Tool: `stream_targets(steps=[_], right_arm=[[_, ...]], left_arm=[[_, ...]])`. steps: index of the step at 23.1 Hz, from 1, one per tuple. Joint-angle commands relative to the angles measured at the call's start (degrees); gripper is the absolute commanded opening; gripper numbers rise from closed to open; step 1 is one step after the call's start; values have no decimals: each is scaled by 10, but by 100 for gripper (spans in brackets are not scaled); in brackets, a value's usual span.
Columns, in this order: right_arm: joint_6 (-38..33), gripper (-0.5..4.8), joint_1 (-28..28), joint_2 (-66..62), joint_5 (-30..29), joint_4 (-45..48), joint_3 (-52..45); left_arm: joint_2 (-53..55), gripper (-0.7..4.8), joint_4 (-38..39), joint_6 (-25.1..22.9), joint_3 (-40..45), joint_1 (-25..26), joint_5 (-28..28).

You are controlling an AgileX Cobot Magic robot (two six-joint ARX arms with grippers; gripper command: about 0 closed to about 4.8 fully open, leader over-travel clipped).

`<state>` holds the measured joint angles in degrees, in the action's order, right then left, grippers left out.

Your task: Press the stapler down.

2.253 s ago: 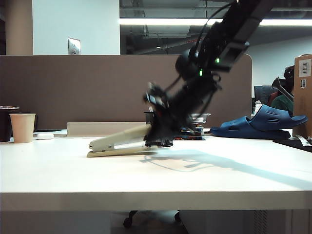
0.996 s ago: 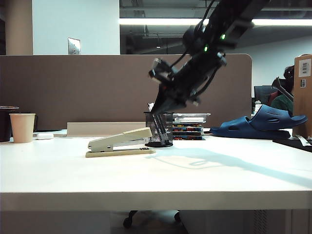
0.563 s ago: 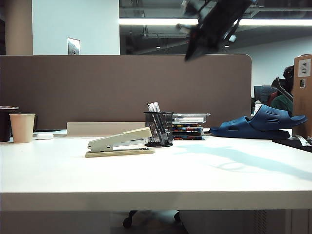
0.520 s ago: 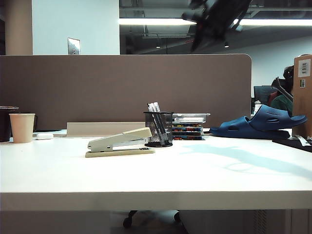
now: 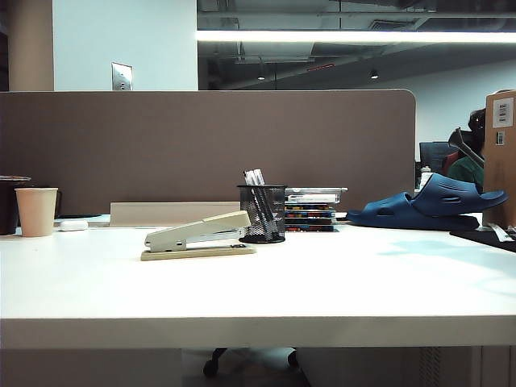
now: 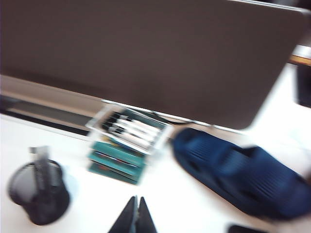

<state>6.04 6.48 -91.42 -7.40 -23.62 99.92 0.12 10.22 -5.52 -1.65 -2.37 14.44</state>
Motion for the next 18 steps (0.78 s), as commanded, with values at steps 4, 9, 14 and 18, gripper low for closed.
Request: stream_targets(steps=[4,9,14,18], right_arm=[[2,-9,-77,75,13,-63,2],[2,-9,-109,129,13,-101,-9],[2,-9,-116,229,13,-79,-114],[1,-9,-116,288,13,-70,-191]], left_arm=[[0,-6,-5,0,-3,0,-74],[0,-6,-5,0,-3,0,-93],[0,-6,-5,0,-3,0,-93],[0,-6,-5,0,-3,0,-93]])
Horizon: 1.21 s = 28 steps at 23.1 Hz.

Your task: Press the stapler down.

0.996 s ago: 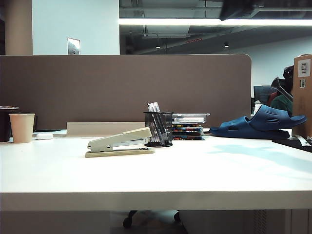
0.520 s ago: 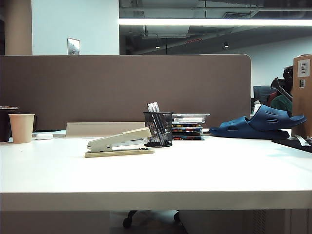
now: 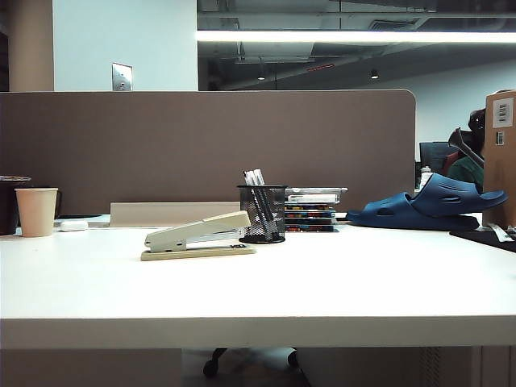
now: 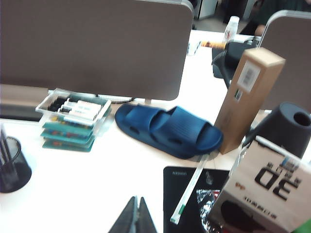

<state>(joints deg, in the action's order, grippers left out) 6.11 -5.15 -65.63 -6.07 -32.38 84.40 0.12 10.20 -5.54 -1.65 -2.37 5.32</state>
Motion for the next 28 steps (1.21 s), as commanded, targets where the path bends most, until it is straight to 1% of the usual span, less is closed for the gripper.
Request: stream_targets(steps=[1,6,11,15,18,19,21,24,26,28], right_arm=[[1,-9,0,45,-1,18,-54],[1,-9,1,127,-7,38,-162],[-4,-9,2,222,-30,51,-276],[-9,-9,7,276,-31,61,-330],[-16,-9,34,319,-30,61,-371],[-16,-9,55,339,-30,61,-387],[-16,-9,70,355,-25,61,-397],[-17,-9,74,383,-8,73,-415],[-32,-9,73,410,-8,79,-438],[-33,-9,73,445,-9,107,-481]], left_arm=[[0,-6,-5,0,-3,0,-2],[0,-6,-7,2,-3,0,0],[0,-6,-9,2,-3,0,0],[0,-6,-9,2,-3,0,0],[0,-6,-9,2,-3,0,0],[0,-6,-9,2,-3,0,0],[0,-6,-9,2,-3,0,0],[0,-6,-9,2,-3,0,0],[0,-6,-8,2,-3,0,0],[0,-6,-9,2,-3,0,0]])
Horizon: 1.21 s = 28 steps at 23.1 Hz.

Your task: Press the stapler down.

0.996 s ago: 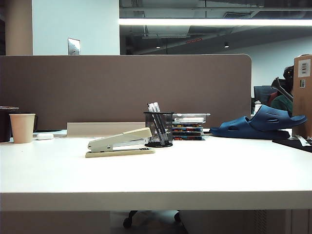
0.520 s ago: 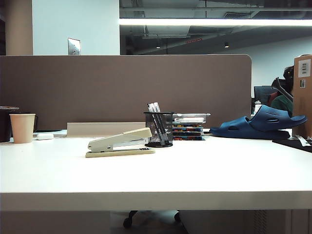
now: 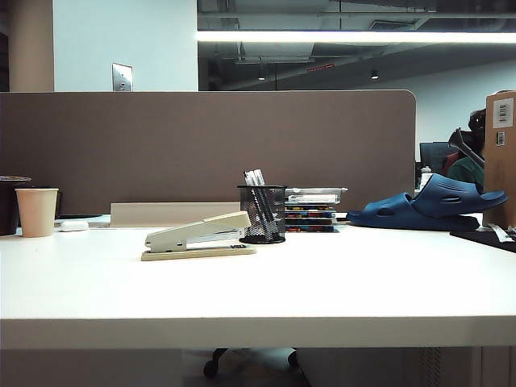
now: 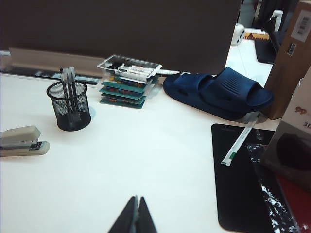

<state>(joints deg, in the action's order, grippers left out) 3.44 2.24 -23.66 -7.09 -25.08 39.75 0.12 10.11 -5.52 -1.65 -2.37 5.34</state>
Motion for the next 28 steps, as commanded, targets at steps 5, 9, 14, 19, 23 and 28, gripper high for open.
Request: stream_targets(steps=[5,9,14,19,23,28], right_arm=[[-21,-9,0,144,12,132,-166],[-23,-9,0,236,12,195,-262],[-24,-9,3,238,32,243,-317],[-23,-9,3,238,40,320,-382],[-17,-9,2,238,48,330,-398],[-17,-9,2,238,57,315,-398]], left_arm=[[0,-6,-8,1,-3,0,0],[0,-6,-18,-1,-3,0,0],[0,-6,-64,0,1,0,-1],[0,-6,-82,-1,2,-1,0],[0,-6,-116,0,7,-1,0],[0,-5,-116,2,7,-1,0]])
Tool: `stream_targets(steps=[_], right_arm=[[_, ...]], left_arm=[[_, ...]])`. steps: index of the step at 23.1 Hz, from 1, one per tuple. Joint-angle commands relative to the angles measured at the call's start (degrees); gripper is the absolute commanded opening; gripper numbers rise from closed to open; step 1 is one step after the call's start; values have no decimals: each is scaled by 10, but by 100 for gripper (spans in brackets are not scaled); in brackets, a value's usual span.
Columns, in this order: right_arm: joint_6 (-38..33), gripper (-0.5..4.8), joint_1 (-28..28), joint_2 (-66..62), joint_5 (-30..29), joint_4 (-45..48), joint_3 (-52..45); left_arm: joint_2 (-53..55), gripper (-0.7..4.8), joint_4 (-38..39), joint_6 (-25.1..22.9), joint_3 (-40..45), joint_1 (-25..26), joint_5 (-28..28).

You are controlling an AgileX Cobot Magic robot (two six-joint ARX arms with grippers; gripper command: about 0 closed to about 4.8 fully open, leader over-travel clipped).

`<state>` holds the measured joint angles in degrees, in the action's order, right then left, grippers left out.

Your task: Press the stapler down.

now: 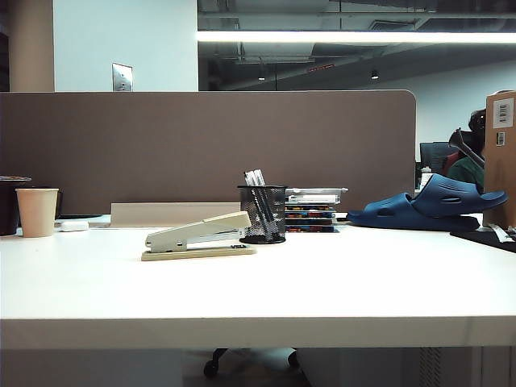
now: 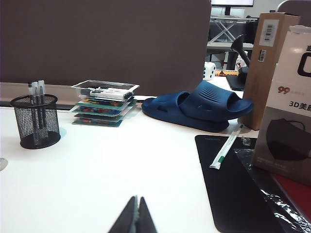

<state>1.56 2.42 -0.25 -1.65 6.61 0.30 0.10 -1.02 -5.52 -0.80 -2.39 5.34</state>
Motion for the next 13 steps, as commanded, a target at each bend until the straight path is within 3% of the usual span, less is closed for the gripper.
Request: stream_targets(steps=[1,13], right_arm=[[2,-9,1,4,2,-10,-3],[2,-9,0,4,2,-21,-3]], left_arm=[[0,-6,0,2,-1,0,0],[0,-5,5,2,-1,0,0]])
